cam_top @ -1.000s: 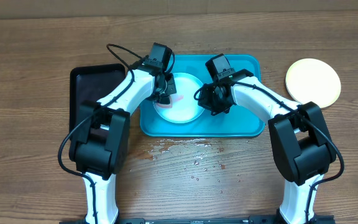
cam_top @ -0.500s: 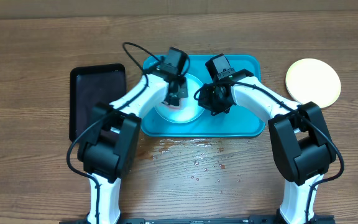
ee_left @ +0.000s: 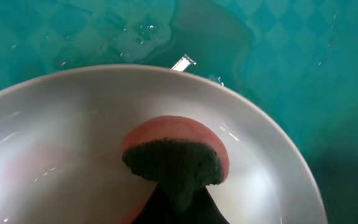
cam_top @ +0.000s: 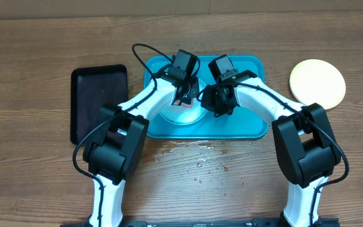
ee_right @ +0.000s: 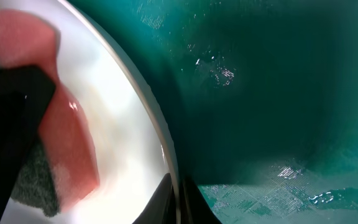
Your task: Clean dirty plates on tray and stack at the side
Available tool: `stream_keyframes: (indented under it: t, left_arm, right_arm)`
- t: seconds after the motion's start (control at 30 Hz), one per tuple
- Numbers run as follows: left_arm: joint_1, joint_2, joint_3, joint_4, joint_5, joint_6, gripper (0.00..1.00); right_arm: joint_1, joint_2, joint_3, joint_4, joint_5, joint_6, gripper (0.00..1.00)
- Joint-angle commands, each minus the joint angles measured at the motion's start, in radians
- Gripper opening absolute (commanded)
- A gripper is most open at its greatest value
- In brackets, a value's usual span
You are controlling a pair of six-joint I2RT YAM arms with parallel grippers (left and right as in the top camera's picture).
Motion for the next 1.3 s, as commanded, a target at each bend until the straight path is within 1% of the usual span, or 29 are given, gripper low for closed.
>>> stream_keyframes:
  t: [0.0, 0.17, 0.33, 0.5, 0.57, 0.67, 0.8, 1.07, 1.17, 1.27]
  left_arm:
    - [-0.013, 0.110, -0.031, -0.019, 0.008, -0.047, 0.04]
    - [-0.006, 0.121, -0.030, -0.072, -0.065, -0.057, 0.04]
    - [0.036, 0.120, -0.020, -0.217, -0.116, -0.027, 0.04]
    - [0.094, 0.120, -0.020, -0.364, -0.224, -0.008, 0.04]
    - [0.117, 0.120, -0.020, -0.400, -0.242, -0.005, 0.04]
    - [0.144, 0.120, -0.020, -0.426, -0.229, -0.005, 0.04]
    - [0.148, 0.120, -0.020, -0.392, -0.167, -0.002, 0.04]
    - [0.082, 0.120, -0.020, -0.201, 0.006, -0.002, 0.04]
    - [0.052, 0.120, -0.020, -0.143, 0.049, -0.003, 0.04]
    - [0.021, 0.121, -0.020, -0.110, 0.057, -0.025, 0.04]
  right_arm:
    - [0.000, 0.015, -0.005, -0.007, 0.010, -0.010, 0.04]
    - [0.000, 0.015, -0.005, -0.012, 0.010, -0.011, 0.04]
    - [0.000, 0.015, -0.005, -0.014, 0.010, -0.010, 0.04]
    - [0.000, 0.015, -0.005, -0.014, 0.010, -0.010, 0.04]
    - [0.000, 0.015, -0.005, -0.014, 0.010, -0.010, 0.04]
    - [0.000, 0.015, -0.005, -0.014, 0.010, -0.010, 0.04]
    - [0.000, 0.015, -0.005, -0.014, 0.010, -0.010, 0.04]
    - [0.000, 0.015, -0.005, -0.014, 0.010, -0.010, 0.04]
    - [0.000, 0.015, -0.005, -0.014, 0.010, -0.010, 0.04]
    - [0.000, 0.015, -0.005, -0.014, 0.010, -0.010, 0.04]
